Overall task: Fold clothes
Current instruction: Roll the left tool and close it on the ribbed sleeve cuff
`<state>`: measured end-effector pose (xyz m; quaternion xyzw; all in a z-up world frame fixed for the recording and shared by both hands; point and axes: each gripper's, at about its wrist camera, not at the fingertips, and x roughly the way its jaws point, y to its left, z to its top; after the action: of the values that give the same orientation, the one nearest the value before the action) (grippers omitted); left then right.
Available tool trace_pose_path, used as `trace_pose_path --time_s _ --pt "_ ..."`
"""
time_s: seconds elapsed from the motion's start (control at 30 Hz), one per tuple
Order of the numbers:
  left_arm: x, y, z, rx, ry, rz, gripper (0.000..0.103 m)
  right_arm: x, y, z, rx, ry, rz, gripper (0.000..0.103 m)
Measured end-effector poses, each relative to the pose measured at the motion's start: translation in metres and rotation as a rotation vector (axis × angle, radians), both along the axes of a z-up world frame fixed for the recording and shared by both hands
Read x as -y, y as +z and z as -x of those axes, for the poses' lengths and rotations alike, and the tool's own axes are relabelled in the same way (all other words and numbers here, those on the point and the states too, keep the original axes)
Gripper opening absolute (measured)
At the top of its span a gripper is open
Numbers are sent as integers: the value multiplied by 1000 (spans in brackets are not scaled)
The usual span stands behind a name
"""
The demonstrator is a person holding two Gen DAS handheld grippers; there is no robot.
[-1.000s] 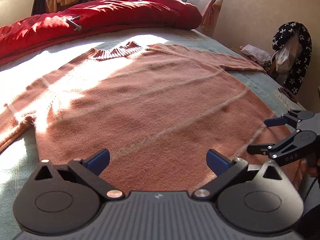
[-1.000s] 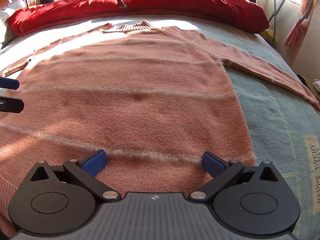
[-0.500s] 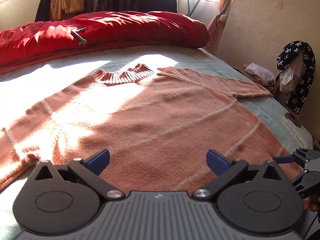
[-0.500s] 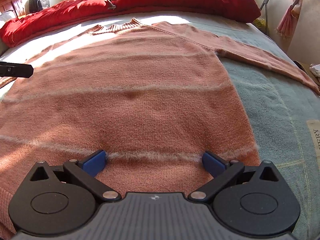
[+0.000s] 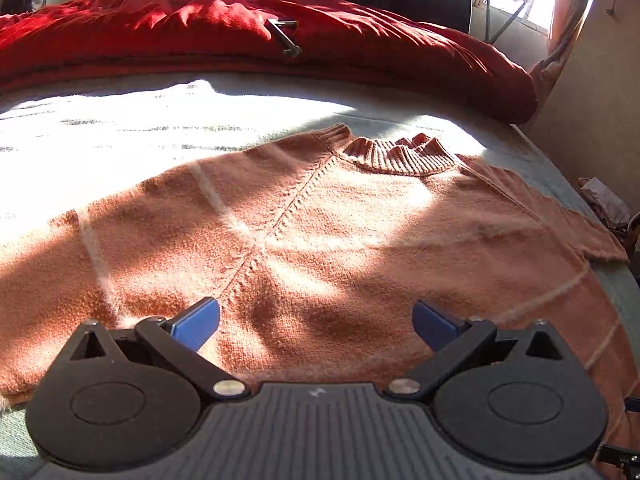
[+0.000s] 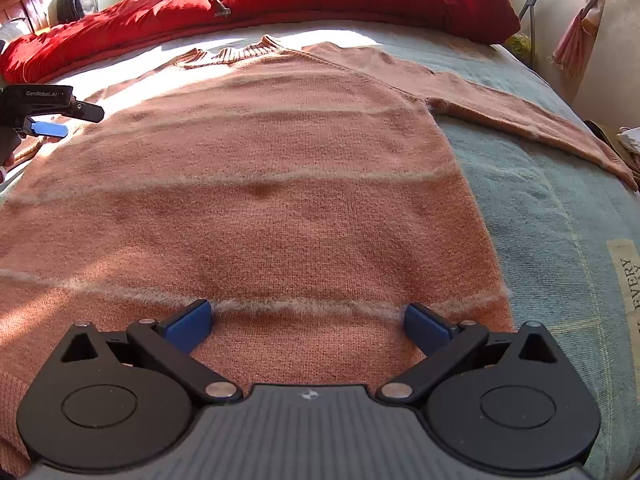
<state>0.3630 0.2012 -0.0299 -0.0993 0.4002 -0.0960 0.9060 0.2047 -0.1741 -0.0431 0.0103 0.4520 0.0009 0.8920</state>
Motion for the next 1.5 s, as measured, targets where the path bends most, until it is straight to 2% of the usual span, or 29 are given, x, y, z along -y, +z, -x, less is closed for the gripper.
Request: trace_pose_path --time_s 0.13,0.27,0.43,0.57,0.6,0.67,0.77,0.83,0.9,0.97,1.0,1.07,1.13,1.2,1.3,1.37,1.5 --pt "-35 21 10 56 80 62 102 0 3 -4 5 -17 -18 103" --pt "-76 23 20 38 217 93 102 0 7 -7 18 -9 -42 103" --pt "-119 17 39 25 339 116 101 -1 11 -14 13 -13 -40 103" --pt "-171 10 58 -22 494 240 99 -1 13 -17 18 -23 -48 103" --pt "-183 12 64 -21 533 243 99 -1 13 -18 17 -26 -50 103" --pt "-201 22 76 -8 599 208 99 -2 13 -21 15 -25 -55 103" --pt "-225 54 96 39 667 145 99 -4 13 -24 12 -18 -50 103" --pt "-235 80 109 80 696 67 99 -5 13 -26 13 -15 -50 103" --pt "-242 112 123 126 740 -70 99 -6 13 -29 18 -15 -55 103" --pt "-246 125 131 149 766 -136 99 -6 12 -31 20 -21 -63 103" --pt "-249 125 134 146 772 -129 99 -6 10 -33 19 -24 -70 103" --pt "-254 112 138 118 779 -67 99 -6 9 -34 16 -29 -75 103" --pt "-257 86 138 59 786 19 99 -7 9 -34 17 -29 -78 103" --pt "-254 56 138 10 779 121 93 -6 10 -32 21 -24 -83 103" --pt "-253 19 142 -30 793 280 76 -5 11 -31 19 -23 -91 103" --pt "-254 0 147 -42 824 370 67 -4 11 -31 13 -25 -94 103" --pt "-259 -25 167 12 916 566 66 -2 11 -30 15 -29 -101 103"
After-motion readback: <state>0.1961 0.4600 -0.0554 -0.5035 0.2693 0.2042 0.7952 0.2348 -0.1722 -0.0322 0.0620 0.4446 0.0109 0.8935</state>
